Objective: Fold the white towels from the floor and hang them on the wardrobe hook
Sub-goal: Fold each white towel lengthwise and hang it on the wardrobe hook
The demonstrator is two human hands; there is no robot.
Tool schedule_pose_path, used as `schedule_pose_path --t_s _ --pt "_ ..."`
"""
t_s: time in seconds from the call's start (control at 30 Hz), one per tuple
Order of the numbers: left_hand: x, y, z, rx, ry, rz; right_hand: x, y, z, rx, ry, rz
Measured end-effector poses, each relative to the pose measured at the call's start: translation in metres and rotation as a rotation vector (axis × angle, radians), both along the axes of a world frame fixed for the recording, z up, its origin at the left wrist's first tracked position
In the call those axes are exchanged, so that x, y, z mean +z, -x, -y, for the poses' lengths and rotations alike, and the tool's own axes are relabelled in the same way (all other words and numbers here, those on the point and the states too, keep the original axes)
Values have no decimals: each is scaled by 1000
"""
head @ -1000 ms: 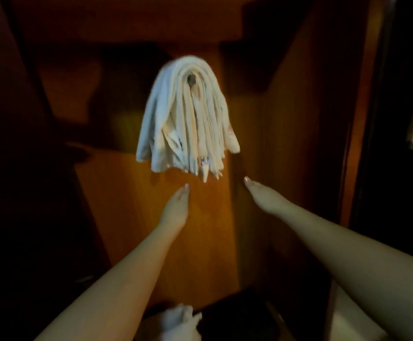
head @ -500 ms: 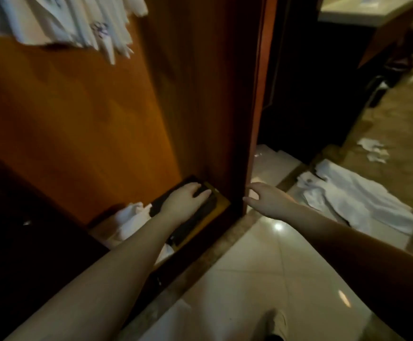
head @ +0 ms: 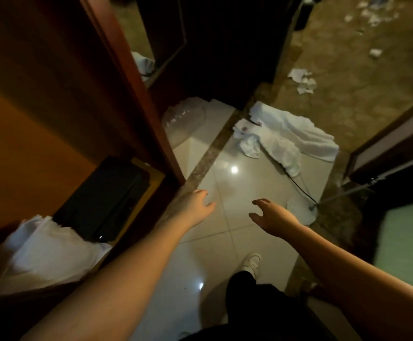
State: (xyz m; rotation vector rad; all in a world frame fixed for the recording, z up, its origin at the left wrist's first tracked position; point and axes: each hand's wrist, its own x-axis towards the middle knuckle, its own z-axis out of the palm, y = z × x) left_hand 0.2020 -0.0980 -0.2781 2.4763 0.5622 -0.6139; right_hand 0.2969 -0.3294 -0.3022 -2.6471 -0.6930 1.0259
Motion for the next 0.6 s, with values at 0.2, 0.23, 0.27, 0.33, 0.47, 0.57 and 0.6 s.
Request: schedule_pose_path --t_s 0.2,0.23,0.27,0.33,0.47,0.57,0.6 --pt "-46 -102 41 -39 -38 -86 -36 -90 58 -143 32 -95" --pt "-52 -119 47 -34 -22 -94 -40 -104 67 -166 42 -104" --pt "-57 -137 52 -37 -3 -104 -45 -117 76 -197 50 -113" --pt "-66 -174 61 -75 2 -114 -54 -145 90 -259 62 -125" --pt "-84 -249 74 -161 -4 -129 -75 -199 108 -352 82 -144" --pt "-101 -306 81 -225 -4 -163 -93 -240 117 -425 102 -160" --pt "-108 -326 82 -246 -1 -175 -100 -254 119 -449 112 -168"
